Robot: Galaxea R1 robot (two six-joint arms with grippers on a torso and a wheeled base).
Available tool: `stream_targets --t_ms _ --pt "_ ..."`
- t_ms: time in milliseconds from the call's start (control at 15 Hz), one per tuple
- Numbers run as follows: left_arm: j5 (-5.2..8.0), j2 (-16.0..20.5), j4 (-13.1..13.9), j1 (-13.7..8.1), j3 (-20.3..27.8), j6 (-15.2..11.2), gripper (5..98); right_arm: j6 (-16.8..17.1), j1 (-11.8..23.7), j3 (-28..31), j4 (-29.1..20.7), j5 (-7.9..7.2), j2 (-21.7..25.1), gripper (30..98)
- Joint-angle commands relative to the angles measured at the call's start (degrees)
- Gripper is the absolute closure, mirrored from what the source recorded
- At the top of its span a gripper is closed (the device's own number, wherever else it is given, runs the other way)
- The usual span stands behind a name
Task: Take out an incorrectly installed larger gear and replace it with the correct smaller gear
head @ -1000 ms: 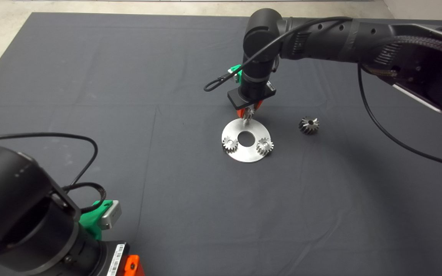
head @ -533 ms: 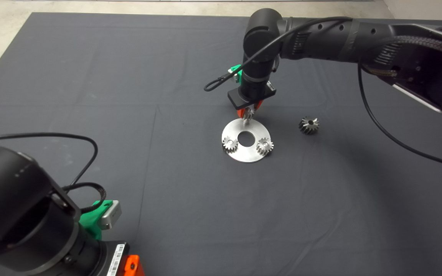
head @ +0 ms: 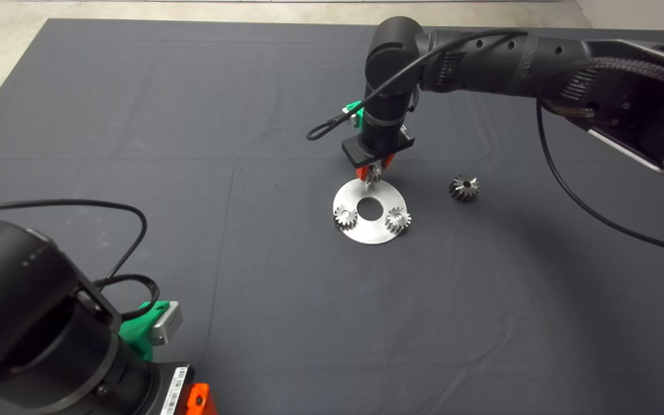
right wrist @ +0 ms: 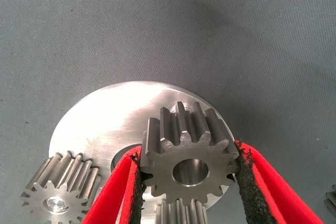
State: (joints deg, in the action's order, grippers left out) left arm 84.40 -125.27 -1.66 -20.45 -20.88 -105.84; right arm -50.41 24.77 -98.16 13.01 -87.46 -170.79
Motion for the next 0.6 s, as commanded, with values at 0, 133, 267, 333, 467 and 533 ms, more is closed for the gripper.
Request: stream_targets --t_ms 0,133,267,333,467,533 --pt "0.16 0.1 1.1 -0.2 0.8 -0.4 5.5 0.5 1.6 -0.3 -2.5 -6.15 -0.2 88.1" --pt "0.16 0.1 1.1 -0.2 0.8 -0.4 5.5 0.5 1.6 -0.3 -2.5 -6.24 -0.1 88.1" --pt "0.16 0.1 1.1 -0.2 0.8 -0.4 5.5 0.5 1.7 -0.3 -2.3 -6.24 0.1 88.1" --pt "0.16 0.1 1.1 -0.2 0.8 -0.4 5.5 0.6 1.7 -0.3 -2.3 -6.24 0.1 88.1" --pt "0.16 0.0 1.1 -0.2 0.8 -0.4 5.5 0.6 1.9 -0.2 -2.3 -6.32 0.1 88.1" --pt "0.16 0.0 1.1 -0.2 0.8 -0.4 5.5 0.6 1.9 -0.2 -2.3 -6.32 0.1 88.1"
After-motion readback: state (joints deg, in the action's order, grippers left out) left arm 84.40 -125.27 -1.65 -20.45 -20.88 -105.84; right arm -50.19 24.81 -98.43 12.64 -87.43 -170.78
